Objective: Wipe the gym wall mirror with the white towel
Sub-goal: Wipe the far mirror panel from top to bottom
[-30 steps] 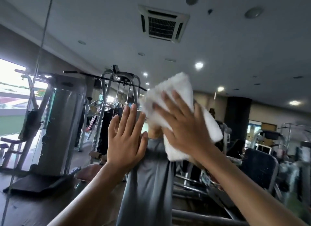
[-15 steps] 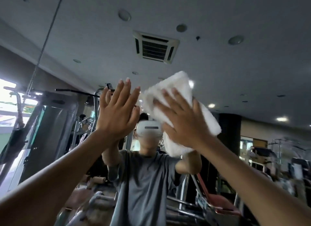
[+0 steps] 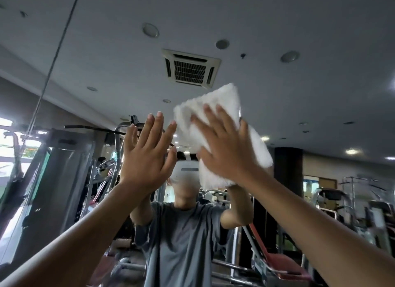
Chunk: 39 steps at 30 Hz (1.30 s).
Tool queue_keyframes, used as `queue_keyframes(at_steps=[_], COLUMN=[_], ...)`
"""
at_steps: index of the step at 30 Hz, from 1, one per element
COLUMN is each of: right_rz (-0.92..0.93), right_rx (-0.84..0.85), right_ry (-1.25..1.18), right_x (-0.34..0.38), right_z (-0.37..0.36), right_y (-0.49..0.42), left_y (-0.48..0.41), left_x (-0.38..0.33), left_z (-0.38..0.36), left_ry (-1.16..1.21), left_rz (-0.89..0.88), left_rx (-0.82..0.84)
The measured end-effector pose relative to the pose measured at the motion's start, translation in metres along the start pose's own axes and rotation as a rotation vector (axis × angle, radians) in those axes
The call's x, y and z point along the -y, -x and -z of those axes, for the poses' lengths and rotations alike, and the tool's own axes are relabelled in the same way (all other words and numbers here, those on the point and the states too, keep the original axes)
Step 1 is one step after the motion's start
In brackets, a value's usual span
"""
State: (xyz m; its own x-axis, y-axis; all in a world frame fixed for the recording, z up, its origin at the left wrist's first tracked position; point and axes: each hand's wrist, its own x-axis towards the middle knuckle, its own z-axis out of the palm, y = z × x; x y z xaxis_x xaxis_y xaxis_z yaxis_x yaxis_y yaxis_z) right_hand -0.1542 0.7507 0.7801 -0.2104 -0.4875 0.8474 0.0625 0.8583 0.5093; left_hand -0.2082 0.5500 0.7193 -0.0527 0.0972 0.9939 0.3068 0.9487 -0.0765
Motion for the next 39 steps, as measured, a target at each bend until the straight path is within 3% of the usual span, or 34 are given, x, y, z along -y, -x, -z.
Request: queue_keyframes(at_steps=[2,4,9,11,13,17,19,24,26,28,30,32,34,36,39], right_rz=[0.225,0.260,-0.373,-0.489,-0.371,0.139,0.182,-0.282,-0.352,-0.252,-0.016,0.230,0.315,0.172,-0.203], right_rx=[0.008,0.056,-0.013,-0.007,-0.006,0.037,0.065,-0.015,-0.040,-0.031,-0.020,0.032,0.087,0.101,0.016], right_ry=[0.026,0.051,0.005,-0.045,-0.046,-0.007,0.006,0.010,-0.012,-0.004,0.013,-0.022,-0.006,0.059,0.037], right_x=[-0.017,-0.050,-0.083,-0.059,-0.024,-0.019,-0.049,-0.075,-0.054,-0.034,-0.036,-0.059,-0.097,-0.125,-0.110], right_z=[0.000,0.005,0.023,0.019,0.014,0.007,0.012,0.026,0.024,0.017,0.011,0.015,0.027,0.039,0.037], right_y=[0.022,0.029,-0.041,-0.068,-0.066,-0.021,-0.019,-0.095,-0.117,-0.111,-0.085,-0.065,-0.071,-0.092,-0.127], left_y=[0.000,0.000,-0.011,-0.030,-0.053,-0.090,-0.103,-0.127,-0.128,-0.127,-0.127,-0.127,-0.126,-0.126,-0.131], left_x=[0.001,0.000,0.000,0.000,0.004,0.019,0.028,0.030,0.029,0.031,0.032,0.032,0.030,0.030,0.033], left_z=[-0.001,-0.001,0.003,0.009,0.014,0.017,0.018,0.018,0.013,0.010,0.011,0.012,0.013,0.014,0.020], left_ry=[0.000,0.015,0.058,0.098,0.111,0.117,0.109,0.100,0.065,0.038,0.036,0.043,0.056,0.050,0.006], left_rz=[-0.004,-0.002,-0.020,-0.011,-0.002,0.053,0.052,0.005,-0.006,-0.020,-0.025,-0.027,-0.024,-0.026,-0.044], left_rx=[-0.025,-0.051,-0.087,-0.121,-0.159,-0.202,-0.195,-0.067,-0.055,-0.055,-0.032,-0.011,-0.019,-0.039,-0.041])
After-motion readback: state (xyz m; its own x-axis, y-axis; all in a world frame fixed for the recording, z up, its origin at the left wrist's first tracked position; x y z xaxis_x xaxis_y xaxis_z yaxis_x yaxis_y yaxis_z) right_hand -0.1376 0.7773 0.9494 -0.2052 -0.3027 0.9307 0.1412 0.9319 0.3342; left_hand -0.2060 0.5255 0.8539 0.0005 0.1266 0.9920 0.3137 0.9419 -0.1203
